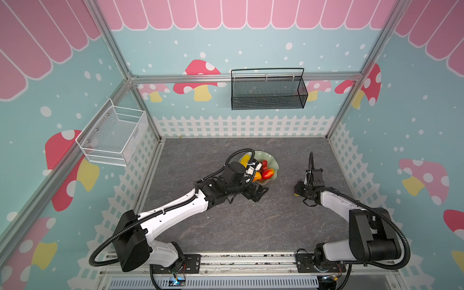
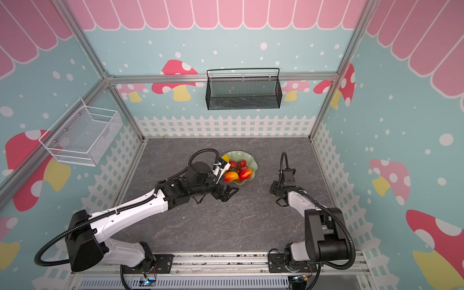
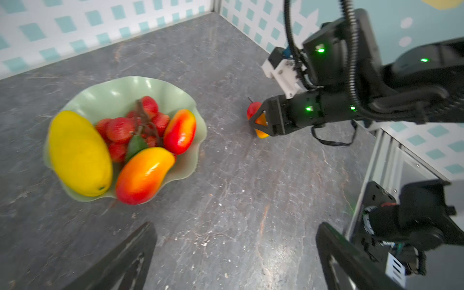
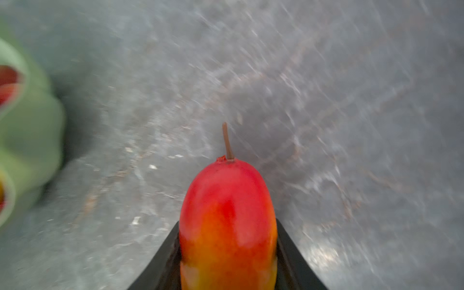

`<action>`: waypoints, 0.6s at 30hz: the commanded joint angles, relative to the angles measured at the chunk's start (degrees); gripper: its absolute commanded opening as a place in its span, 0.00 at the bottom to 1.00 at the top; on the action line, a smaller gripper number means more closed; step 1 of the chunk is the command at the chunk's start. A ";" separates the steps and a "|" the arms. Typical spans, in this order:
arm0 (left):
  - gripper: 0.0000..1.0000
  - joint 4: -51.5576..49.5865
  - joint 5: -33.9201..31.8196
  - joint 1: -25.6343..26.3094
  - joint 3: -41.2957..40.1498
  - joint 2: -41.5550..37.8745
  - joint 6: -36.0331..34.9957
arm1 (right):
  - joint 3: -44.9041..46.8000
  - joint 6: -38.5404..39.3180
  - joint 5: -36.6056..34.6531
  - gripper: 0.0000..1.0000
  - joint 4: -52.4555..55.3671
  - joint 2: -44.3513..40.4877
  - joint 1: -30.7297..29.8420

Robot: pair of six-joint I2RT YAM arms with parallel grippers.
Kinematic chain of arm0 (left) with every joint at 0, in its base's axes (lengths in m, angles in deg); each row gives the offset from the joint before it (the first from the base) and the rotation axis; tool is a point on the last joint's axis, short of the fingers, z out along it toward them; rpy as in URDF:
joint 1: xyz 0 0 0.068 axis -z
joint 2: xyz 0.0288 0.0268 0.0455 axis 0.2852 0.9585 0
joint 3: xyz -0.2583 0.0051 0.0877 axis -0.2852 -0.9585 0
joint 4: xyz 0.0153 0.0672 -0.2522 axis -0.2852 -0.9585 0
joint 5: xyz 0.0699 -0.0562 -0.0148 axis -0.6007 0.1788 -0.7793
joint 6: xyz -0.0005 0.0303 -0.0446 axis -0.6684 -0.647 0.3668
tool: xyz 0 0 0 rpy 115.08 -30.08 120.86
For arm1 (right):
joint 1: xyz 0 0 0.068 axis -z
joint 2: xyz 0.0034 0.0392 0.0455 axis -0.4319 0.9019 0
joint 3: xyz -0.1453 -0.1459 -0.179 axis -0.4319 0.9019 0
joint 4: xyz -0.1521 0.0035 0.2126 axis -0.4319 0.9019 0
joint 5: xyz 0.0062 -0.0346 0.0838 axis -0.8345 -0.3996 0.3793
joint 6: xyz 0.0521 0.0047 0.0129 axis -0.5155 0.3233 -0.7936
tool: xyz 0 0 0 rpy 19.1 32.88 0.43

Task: Arrange fruit in a fruit bowl
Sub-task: Pick up the fruit from the middle-right of the table, then place the fruit in the fruit bowl.

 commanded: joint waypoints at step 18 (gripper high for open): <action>0.99 -3.67 -0.53 -9.30 1.37 -1.67 8.38 | -41.79 21.26 25.38 0.34 2.17 27.40 -4.45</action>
